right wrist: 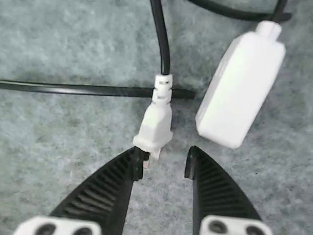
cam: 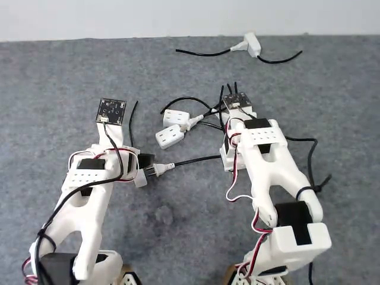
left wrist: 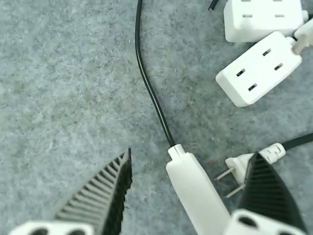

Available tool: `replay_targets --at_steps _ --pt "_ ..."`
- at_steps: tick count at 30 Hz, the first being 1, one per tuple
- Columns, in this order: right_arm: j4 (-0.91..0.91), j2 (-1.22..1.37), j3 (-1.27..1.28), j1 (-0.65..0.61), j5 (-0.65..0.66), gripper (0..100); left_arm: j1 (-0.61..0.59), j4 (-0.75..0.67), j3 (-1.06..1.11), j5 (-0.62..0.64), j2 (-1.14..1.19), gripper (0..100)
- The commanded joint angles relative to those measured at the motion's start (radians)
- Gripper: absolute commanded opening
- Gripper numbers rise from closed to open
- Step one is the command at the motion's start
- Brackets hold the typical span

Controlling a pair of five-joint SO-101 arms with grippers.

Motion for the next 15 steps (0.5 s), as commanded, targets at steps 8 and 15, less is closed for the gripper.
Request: replay_targets --at_steps 8,15 --pt "0.022 -0.016 -0.072 -0.007 0.012 16.2 -0.005 -0.023 -0.015 0.008 -0.009 35" --pt "0.139 -0.007 -0.201 -0.018 0.006 16.3 -0.005 -0.023 -0.016 0.008 -0.008 35"
